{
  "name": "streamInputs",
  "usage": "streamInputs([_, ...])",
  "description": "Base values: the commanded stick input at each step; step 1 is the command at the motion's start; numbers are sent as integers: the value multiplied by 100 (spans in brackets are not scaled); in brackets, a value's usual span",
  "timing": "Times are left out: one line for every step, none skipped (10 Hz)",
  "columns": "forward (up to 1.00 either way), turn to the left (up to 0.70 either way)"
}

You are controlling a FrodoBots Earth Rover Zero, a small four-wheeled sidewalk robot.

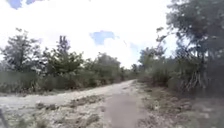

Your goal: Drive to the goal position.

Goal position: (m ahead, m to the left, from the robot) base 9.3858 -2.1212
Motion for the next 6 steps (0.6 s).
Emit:
streamInputs([70, 0])
streamInputs([70, 0])
streamInputs([70, 0])
streamInputs([70, 0])
streamInputs([70, 0])
streamInputs([70, 0])
